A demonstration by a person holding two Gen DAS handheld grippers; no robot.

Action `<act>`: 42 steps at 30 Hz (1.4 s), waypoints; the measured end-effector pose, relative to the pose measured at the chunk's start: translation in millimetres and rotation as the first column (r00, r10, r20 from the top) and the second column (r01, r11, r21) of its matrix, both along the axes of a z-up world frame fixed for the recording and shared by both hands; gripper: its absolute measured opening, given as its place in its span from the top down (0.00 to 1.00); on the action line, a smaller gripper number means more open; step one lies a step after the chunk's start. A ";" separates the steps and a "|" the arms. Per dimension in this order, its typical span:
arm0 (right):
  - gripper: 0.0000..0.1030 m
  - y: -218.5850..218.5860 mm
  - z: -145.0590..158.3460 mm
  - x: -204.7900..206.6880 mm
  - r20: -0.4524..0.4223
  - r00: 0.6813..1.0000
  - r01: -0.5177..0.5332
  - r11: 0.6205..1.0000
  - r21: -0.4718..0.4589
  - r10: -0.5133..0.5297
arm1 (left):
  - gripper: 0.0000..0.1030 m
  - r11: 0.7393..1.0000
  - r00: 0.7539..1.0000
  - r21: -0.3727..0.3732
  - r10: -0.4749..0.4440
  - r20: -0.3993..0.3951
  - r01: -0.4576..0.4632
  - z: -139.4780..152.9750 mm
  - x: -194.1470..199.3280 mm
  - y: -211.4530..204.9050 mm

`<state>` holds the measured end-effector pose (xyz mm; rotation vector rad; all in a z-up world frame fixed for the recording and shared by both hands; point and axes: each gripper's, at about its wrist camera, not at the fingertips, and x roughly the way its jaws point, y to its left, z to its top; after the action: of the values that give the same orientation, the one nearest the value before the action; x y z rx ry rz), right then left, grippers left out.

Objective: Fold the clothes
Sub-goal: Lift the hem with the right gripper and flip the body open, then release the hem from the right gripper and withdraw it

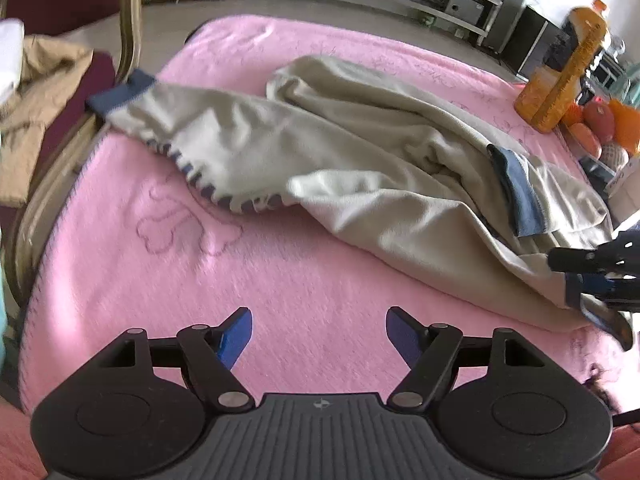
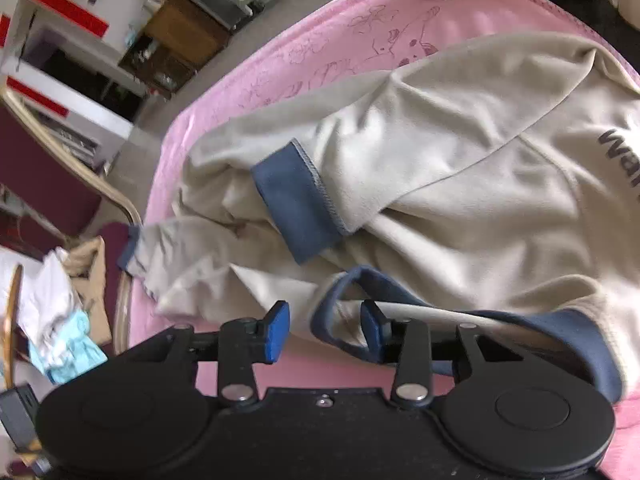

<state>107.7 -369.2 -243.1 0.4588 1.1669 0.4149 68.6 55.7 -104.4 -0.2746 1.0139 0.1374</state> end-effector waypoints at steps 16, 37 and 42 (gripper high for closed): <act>0.96 36.7 60.7 -82.4 0.263 0.953 0.189 0.975 -0.120 -0.152 | 0.24 0.990 1.000 -0.143 -0.007 0.010 0.008 8.4 -25.7 25.5; 0.97 50.6 62.4 -130.2 0.170 0.983 0.100 0.982 -0.162 -0.072 | 0.22 0.986 1.000 -0.166 0.017 0.010 -0.015 10.0 -30.7 37.9; 0.97 53.0 58.3 -131.1 0.153 0.987 0.081 0.984 -0.158 -0.057 | 0.22 0.987 1.000 -0.162 0.019 0.006 -0.018 8.8 -30.3 38.1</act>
<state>-23.3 -316.1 -184.8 0.3190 1.0289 0.2851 38.3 93.8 -95.6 -0.4323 1.0168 0.0712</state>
